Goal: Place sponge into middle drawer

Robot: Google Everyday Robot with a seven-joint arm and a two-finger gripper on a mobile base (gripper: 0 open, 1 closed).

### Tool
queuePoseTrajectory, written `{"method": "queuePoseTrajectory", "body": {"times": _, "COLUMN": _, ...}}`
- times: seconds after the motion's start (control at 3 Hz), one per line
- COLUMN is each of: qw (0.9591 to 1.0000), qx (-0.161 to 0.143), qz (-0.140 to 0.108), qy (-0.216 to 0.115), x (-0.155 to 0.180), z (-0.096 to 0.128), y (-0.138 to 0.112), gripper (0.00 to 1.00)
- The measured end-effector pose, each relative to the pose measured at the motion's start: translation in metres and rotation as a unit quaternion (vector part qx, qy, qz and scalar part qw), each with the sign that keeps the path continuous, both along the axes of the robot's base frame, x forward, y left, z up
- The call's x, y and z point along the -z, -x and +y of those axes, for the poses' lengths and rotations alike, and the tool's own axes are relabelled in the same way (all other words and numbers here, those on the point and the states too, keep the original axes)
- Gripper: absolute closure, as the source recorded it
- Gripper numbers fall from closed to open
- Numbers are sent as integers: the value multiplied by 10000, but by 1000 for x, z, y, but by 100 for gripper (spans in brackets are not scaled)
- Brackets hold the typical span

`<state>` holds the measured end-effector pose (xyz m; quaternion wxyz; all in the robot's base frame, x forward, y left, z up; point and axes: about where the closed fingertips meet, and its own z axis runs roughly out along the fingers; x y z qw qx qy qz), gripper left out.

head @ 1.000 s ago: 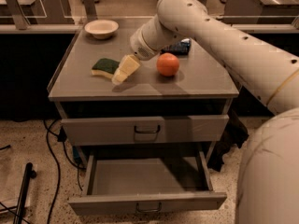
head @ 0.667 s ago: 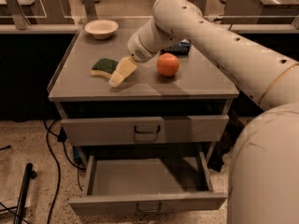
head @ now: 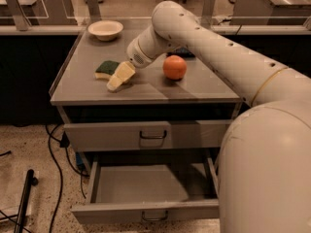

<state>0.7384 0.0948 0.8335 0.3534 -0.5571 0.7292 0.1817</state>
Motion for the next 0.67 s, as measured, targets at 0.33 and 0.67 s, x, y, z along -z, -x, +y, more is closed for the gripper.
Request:
{"method": "queuePoseTrajectory", "body": {"times": 0.33, "qw": 10000, "qx": 6, "qz": 76, "qy": -44, "x": 5, "z": 7, "y": -3, "gripper": 8}}
{"method": "queuePoseTrajectory", "body": {"times": 0.67, "qw": 9999, "qx": 1, "qz": 127, "qy": -47, "x": 7, "z": 10, "y": -2, "gripper": 27}}
